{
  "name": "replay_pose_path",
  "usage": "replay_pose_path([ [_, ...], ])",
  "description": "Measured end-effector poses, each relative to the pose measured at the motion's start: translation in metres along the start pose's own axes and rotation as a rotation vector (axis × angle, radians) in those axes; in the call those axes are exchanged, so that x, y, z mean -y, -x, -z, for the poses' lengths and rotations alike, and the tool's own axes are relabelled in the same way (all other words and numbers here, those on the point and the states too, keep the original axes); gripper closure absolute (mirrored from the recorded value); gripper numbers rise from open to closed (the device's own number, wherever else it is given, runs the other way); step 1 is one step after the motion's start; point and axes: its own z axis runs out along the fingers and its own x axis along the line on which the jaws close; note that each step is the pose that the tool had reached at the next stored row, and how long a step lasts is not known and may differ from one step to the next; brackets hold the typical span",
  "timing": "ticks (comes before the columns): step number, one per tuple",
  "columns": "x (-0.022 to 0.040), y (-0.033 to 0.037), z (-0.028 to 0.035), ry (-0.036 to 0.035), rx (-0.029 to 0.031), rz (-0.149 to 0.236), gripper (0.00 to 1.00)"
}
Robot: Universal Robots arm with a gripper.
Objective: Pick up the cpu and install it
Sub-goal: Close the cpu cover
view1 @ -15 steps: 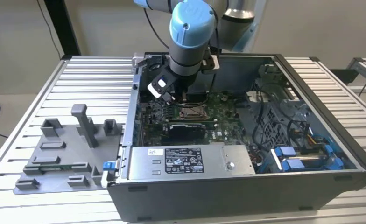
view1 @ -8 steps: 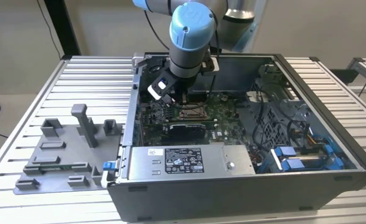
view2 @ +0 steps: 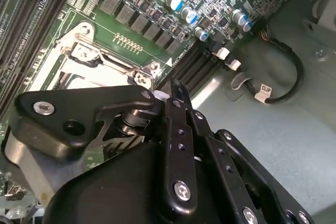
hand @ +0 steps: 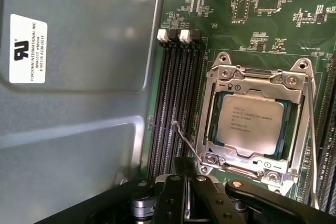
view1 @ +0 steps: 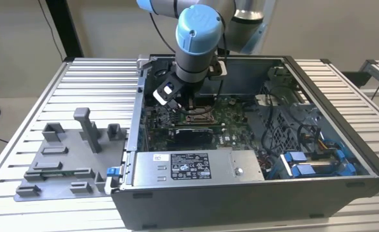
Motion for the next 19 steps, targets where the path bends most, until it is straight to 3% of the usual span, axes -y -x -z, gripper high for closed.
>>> replay_pose_path([
  [7, -0.0057, 0.0014, -0.0005, -0.0004, -0.0001, 0.000, 1.00],
  [19, -0.0144, 0.0033, -0.0020, -0.0072, -0.0008, -0.003, 1.00],
])
